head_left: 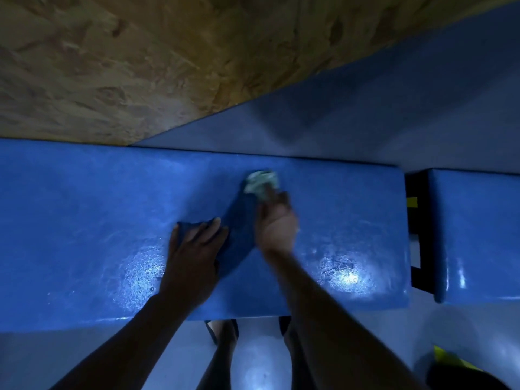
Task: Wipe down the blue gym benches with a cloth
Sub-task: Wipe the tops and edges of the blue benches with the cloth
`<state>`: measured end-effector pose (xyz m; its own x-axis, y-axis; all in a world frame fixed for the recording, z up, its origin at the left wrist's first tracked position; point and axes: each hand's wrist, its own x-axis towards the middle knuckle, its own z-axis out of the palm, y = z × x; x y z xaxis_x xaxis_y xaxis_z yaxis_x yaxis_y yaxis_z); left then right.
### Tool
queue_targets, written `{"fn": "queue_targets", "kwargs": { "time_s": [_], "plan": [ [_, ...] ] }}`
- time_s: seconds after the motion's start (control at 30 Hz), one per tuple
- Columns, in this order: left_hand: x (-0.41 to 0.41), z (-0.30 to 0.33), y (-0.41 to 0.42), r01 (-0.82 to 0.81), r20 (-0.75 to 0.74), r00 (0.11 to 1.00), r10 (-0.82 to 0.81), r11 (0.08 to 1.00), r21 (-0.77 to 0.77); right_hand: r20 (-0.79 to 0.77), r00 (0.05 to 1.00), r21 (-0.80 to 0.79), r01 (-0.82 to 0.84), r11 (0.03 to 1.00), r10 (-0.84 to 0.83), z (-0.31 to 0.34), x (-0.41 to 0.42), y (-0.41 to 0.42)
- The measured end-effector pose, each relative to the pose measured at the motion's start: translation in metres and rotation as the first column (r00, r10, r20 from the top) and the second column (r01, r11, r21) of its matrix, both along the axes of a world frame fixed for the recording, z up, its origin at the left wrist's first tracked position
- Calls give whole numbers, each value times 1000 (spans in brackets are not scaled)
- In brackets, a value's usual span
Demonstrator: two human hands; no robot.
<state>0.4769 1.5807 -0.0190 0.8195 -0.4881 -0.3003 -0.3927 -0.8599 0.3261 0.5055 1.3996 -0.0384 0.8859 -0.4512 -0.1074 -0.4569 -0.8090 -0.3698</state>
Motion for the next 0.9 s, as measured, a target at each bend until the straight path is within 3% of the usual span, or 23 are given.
{"fn": "queue_targets", "kwargs": {
  "time_s": [0.07,0.13,0.2,0.27,0.37,0.47,0.5,0.57,0.63,0.73,0.8,0.9],
  "plan": [
    [1,0,0,10,-5,1000,-10,1000,30,-49,965,49,-257,965,259,10,-6,28],
    [2,-1,0,10,-17,1000,-9,999,46,-27,876,32,-480,877,481,16,-10,1],
    [2,-1,0,21,-20,1000,-20,998,65,-73,816,-28,-577,816,574,17,-19,-55],
    [1,-4,1,35,-23,999,-33,996,77,-102,897,-89,-438,894,429,19,-36,-121],
    [-1,-7,0,24,-3,1000,-24,998,54,-53,998,-161,-40,986,32,26,-64,-184],
    [-4,-6,-4,-18,6,1000,18,1000,23,-7,961,-67,274,959,-275,16,-63,-143],
    [-6,-6,-4,-40,6,999,40,999,12,12,952,-10,306,952,-306,11,-57,-112],
    [-8,-8,-5,-56,24,998,56,998,7,78,981,91,170,981,-177,3,-49,-42],
    [-8,-7,-4,-38,42,998,37,999,18,45,995,119,-95,988,90,8,-50,18],
    [-7,-4,-7,-51,43,998,49,998,24,-45,898,107,-432,896,438,19,-54,21],
    [-8,-1,-9,-63,21,998,62,997,47,-26,865,58,-499,865,501,24,-59,-26],
    [-8,-1,-11,-65,-24,997,67,995,78,-55,921,-38,-388,921,386,24,-78,-128]
  ]
}}
